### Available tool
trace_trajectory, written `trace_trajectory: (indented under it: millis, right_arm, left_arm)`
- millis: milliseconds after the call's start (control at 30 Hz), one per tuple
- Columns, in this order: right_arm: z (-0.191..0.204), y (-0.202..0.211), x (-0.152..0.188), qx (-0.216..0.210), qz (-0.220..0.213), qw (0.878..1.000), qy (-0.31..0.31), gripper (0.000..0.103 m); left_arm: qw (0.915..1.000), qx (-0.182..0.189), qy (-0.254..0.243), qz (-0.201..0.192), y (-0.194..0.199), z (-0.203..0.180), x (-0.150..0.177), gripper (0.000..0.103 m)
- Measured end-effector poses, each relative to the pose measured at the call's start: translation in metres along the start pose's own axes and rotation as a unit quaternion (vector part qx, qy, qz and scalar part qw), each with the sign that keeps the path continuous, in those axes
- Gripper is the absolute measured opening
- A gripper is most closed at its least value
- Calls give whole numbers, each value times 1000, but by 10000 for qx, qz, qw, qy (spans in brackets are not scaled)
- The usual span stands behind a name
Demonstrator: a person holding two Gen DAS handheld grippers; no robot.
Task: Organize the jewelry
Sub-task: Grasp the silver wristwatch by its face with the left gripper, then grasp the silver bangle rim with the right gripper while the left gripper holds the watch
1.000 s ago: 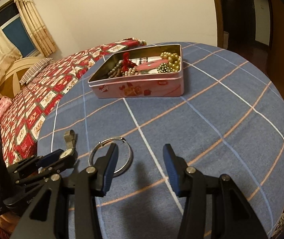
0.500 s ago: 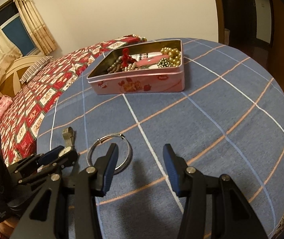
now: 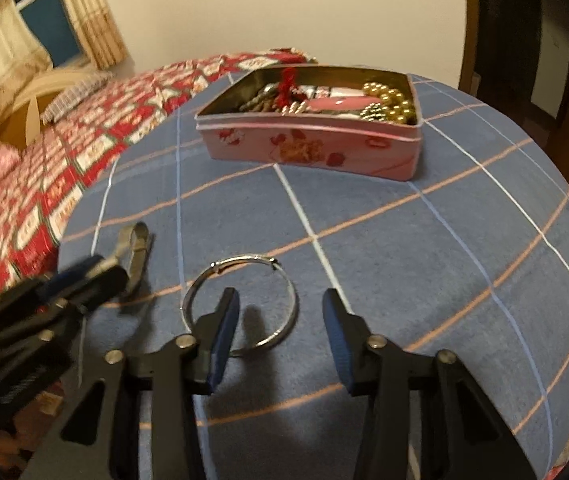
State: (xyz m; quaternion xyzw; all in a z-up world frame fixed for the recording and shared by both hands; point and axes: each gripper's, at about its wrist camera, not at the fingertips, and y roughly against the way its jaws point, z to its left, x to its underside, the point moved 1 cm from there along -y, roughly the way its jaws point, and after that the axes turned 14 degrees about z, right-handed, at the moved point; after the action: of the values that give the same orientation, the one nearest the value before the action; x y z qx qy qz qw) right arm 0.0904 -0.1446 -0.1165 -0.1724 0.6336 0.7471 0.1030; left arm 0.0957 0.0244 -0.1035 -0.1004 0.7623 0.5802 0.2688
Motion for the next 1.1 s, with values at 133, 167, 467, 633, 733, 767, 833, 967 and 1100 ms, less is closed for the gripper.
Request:
trace_trajectory:
  millis: [133, 167, 467, 633, 733, 767, 833, 967, 1100]
  right_arm:
    - [6, -4, -1, 404, 9, 9990, 211, 12]
    - [5, -4, 0, 408, -1, 9989, 213, 10]
    - [-8, 34, -2, 97, -568, 9983, -121, 4]
    - [-11, 45, -4, -10, -696, 9975, -137, 8]
    - [-12, 33, -2, -250, -427, 9986, -205, 22]
    - [-10, 28, -3, -333, -307, 9987, -212, 40]
    - [-8, 22, -1, -413, -215, 9986, -232, 58]
    - [7, 9, 1, -340, 10, 9994, 78, 67]
    - [26, -6, 1, 59, 64, 9988, 475, 73]
  left_arm:
    - [9999, 2, -30, -157, 8, 0, -4, 34]
    - [9998, 15, -43, -187, 10, 0, -4, 34]
    - [9986, -10, -219, -482, 28, -10, -11, 34]
    - [9980, -42, -275, -569, 34, -11, -12, 34]
    - [9978, -20, -260, -605, 36, -9, -12, 34]
    - [9977, -7, -250, -630, 37, -8, -12, 34]
    - [9976, -2, -229, -655, 39, -7, -13, 34]
    - [9972, 37, -139, -739, 47, -2, -17, 34]
    - [9969, -22, -118, -781, 51, 0, -20, 34]
